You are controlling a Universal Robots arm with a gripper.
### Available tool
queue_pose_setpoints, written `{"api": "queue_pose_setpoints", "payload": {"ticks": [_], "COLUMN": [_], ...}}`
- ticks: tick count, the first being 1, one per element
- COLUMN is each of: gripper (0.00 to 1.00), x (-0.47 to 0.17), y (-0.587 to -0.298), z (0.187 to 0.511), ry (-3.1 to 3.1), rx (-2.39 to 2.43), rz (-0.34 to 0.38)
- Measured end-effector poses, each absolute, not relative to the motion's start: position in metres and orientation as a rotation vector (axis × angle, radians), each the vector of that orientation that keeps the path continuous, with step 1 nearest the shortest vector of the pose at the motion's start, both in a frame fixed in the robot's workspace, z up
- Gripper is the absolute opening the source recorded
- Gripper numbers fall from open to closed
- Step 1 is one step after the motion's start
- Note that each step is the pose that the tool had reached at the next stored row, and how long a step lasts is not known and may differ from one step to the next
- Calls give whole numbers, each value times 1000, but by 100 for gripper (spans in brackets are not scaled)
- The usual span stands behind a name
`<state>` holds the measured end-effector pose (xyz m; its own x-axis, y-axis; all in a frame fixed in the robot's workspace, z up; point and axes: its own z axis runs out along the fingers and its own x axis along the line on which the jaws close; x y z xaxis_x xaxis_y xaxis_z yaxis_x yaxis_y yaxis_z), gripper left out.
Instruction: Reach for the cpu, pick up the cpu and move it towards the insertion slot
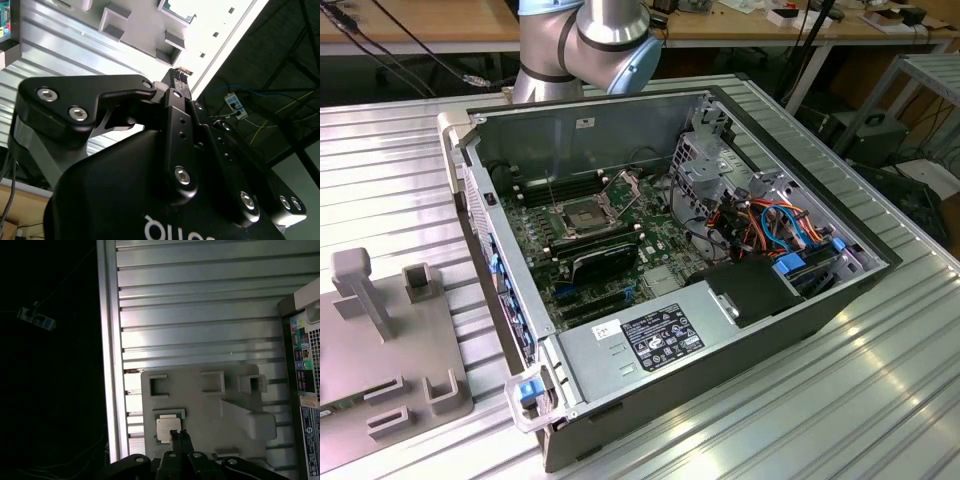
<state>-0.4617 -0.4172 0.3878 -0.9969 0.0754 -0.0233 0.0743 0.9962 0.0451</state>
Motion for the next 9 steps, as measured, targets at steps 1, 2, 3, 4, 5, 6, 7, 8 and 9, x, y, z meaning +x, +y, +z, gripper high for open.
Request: {"api": "queue_pose_setpoints", "payload": {"ticks": [1,2,3,4,5,6,7,8,9], "gripper": [11,11,11,11,11,11,11,11,11], "x": [-465,-467,-469,-471,-475,-475,-475,-475,-475], "y": [-419,-420,-421,-422,-424,-426,-428,-429,-429], "z": [388,388,387,387,387,387,386,386,385], "ry": [3114,3114,3114,3114,3114,3114,3114,3114,3114], "rx": [117,117,117,117,116,117,117,117,117], "rz": [69,69,69,69,69,69,69,69,69]}}
